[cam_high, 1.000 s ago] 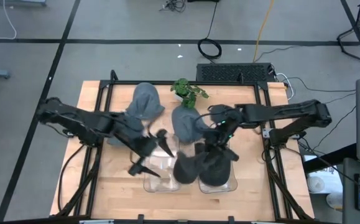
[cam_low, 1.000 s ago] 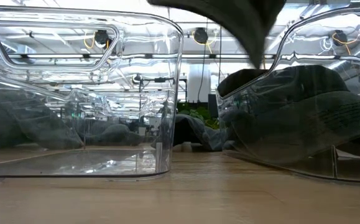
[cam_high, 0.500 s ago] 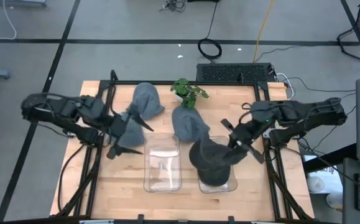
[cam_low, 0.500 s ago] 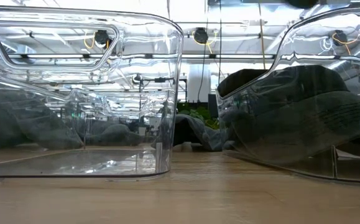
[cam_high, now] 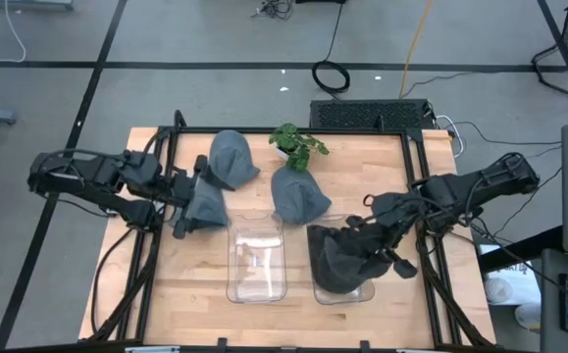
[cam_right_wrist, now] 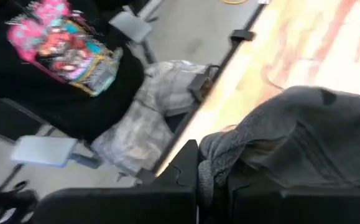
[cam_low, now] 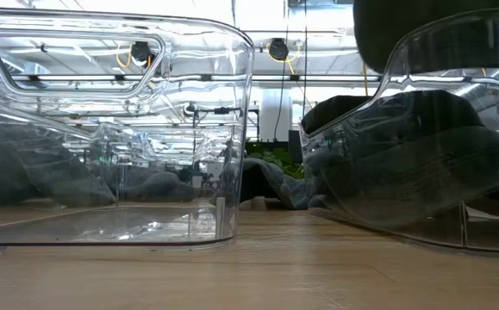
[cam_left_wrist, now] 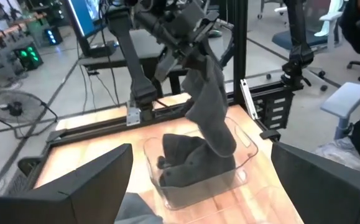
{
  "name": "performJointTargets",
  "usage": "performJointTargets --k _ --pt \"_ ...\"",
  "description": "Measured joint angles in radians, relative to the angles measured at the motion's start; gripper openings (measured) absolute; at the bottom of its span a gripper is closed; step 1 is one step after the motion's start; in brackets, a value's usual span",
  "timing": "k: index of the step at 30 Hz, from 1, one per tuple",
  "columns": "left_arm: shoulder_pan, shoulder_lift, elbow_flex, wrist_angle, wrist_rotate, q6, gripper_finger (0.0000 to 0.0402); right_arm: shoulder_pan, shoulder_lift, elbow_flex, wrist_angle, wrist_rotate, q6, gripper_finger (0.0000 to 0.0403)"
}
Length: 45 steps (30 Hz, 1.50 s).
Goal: Pick & Place hat
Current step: Put the black cap into the right transparent bin
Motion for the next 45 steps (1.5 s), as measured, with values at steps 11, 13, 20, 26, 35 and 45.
performJointTargets --k 11,13,20,26,35,45 --pt "0.000 0.016 0.000 -0.002 -0.003 0.002 0.0390 0.001 0.027 -0.076 0.023 -0.001 0.001 0.0004" --pt "0.000 0.016 0.000 -0.002 -0.003 0.002 0.0390 0.003 0.028 -0.085 0.028 -0.002 0.007 0.0004" --pt "0.000 0.016 0.000 -0.002 -0.003 0.001 0.0390 0.041 0.027 -0.088 0.040 -0.026 0.002 0.0004" --pt "0.000 0.016 0.000 -0.002 -0.003 0.002 0.0390 0.057 0.027 -0.088 0.045 -0.029 0.000 0.0004" --pt "0.000 0.016 0.000 -0.002 -0.003 0.001 0.0390 0.059 0.027 -0.198 0.153 -0.052 0.007 0.0004" --pt "0.000 0.016 0.000 -0.002 -0.003 0.001 0.0390 0.052 0.026 -0.321 0.287 0.122 -0.025 0.0004"
